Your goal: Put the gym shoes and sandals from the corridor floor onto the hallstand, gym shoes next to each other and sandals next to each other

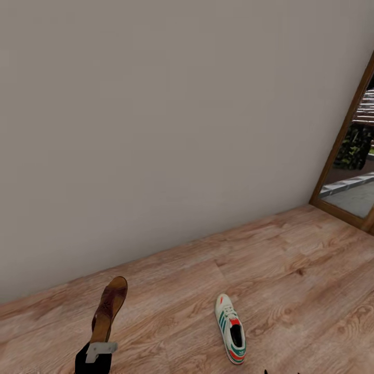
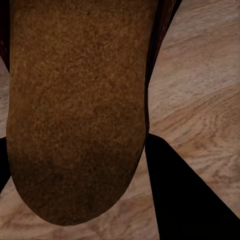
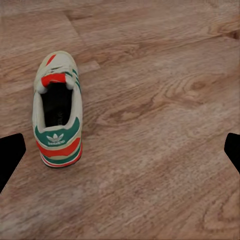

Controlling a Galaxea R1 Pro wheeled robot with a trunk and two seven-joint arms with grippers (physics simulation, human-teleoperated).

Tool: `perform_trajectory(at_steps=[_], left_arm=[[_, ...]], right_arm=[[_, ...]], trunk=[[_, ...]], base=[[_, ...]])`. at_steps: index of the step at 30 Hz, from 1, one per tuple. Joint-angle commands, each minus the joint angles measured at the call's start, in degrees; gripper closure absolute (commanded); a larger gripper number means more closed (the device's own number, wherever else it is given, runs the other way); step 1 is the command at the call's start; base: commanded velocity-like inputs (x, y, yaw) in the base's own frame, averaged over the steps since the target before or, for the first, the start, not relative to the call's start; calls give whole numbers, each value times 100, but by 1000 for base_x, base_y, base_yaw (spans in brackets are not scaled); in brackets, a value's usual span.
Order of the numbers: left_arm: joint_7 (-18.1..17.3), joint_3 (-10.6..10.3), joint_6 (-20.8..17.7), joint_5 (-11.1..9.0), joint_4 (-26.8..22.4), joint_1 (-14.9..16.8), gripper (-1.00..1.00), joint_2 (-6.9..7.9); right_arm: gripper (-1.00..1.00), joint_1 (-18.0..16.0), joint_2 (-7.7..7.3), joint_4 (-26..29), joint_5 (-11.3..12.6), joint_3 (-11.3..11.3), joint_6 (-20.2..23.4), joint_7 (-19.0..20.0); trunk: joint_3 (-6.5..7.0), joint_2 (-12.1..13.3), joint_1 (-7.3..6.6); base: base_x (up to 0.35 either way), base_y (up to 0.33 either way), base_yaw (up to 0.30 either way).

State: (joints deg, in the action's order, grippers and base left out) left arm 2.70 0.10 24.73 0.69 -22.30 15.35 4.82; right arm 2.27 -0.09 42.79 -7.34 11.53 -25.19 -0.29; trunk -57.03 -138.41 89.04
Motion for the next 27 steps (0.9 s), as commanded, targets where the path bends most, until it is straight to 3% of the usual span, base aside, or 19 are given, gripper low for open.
perform_trajectory(at_steps=[1, 7, 9, 12, 13, 15, 16, 17, 20, 22, 27], left_arm=[[9, -13, 9, 35, -72, 8, 100, -5], [-221, -253, -142, 46, -682, 80, 100, -37], [-636, -447, -628, 38, -1178, 116, 100, -88], [-1167, -551, -1541, 20, -1917, 226, 100, -146], [-1647, -594, -2366, 26, -2739, 289, 100, -221], [-1863, -608, -2687, 41, -3184, 304, 100, -299], [-2041, -620, -2866, 50, -3545, 314, 100, -358], [-2394, -657, -3033, 54, -3913, 324, 100, -390], [-2954, -761, -3201, 60, -4110, 325, 100, -398], [-3141, -798, -3232, 64, -4156, 307, 100, -399], [-3311, -846, -3241, 95, -4199, 275, 100, -402]], right_arm=[[-100, 1, 2, 7, -58, 16, -6, -1], [-100, -2, -7, 47, -63, -4, 9, 36], [-100, -66, -8, 115, -70, -13, 86, 49], [-100, -303, 0, 273, -73, -36, 359, 53], [-100, -699, 6, 507, -70, -115, 988, 56], [-100, -961, 11, 625, -68, -178, 1487, 64], [-100, -1199, 14, 689, -64, -226, 1947, 65], [-100, -1444, 18, 736, -57, -260, 2367, 70], [-100, -1571, 24, 730, -51, -282, 2564, 72], [-100, -1602, 31, 703, -50, -299, 2610, 75], [-100, -1628, 40, 682, -49, -447, 2651, 80]], trunk=[[-4, -2, -1], [-4, -2, -1], [-4, -2, -1], [-4, -2, -1], [-4, -2, -1], [-4, -2, -1], [-4, -2, -1], [-4, -2, -1], [-4, -2, -1], [-4, -2, -1], [-4, -2, -1]], base=[[11, -13, 105], [5, -5, 42], [1, -1, 9], [0, 0, 3], [0, 0, 0], [0, 0, 0], [0, 0, 0], [0, 0, 0], [0, 0, 0], [0, 0, 0], [0, 0, 0]])
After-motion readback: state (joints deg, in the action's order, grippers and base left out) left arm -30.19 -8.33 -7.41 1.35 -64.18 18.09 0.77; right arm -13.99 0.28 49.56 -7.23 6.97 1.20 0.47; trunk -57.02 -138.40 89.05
